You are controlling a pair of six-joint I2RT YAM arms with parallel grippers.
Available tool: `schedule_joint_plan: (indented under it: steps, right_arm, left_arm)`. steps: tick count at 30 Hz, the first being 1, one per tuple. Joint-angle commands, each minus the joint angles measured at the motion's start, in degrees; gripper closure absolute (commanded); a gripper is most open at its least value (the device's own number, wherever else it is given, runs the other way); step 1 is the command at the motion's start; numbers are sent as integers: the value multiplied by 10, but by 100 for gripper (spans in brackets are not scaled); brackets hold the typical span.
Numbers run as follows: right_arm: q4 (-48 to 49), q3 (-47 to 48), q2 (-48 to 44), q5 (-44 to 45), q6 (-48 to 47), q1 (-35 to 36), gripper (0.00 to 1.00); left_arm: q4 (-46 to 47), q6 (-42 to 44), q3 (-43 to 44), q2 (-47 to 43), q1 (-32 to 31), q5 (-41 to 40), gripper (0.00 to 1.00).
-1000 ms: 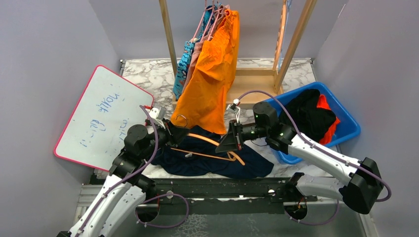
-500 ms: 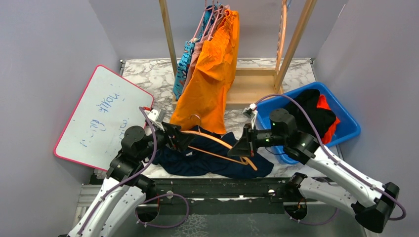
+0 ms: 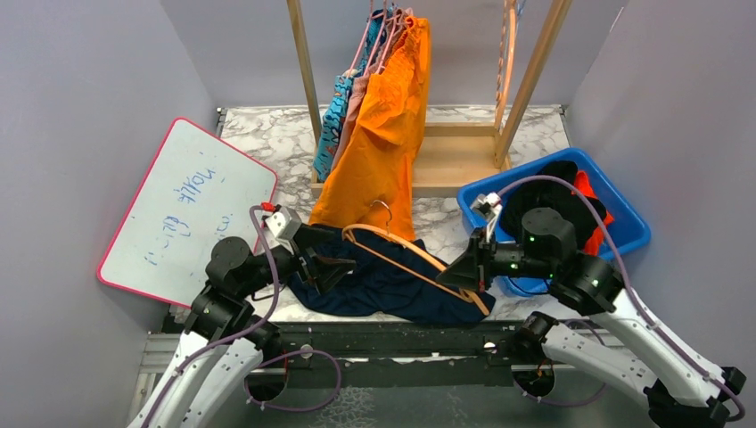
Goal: Remove the shorts from the hanger
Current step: Remove the shorts from the clothes rod, then place the hanger on the clothes rod.
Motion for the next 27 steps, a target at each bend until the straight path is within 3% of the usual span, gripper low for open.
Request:
schedule_joint_plan:
  steps: [1,4,9,12,17,20,27]
  right_arm:
    - [-53,67,-43,15,-21,0,99]
    - [-85,100,-70,28,-27,0,99]
    - [-205,176,-86,144,-50,0,99]
    - [-206,178,-109,184,-57,0,99]
    - [-201,171,-109,261,-54,0,99]
    - [-172,163,-109,299,-53,0,99]
    - [0,103,-89,373,-44,-1,99]
  left_arm:
    - [9,34,-1,-19,3,-51,1]
    - [5,32,-19,-25,3,-126,1]
    - [-9,28,-28,-22,3,-199,1]
    - [-26,31,-29,-18,3,-246,1]
    - [-36,29,-27,-7,3,-244,1]
    - [-36,30,-27,1,3,-241,1]
    - [-38,33,-27,20,3,-238,1]
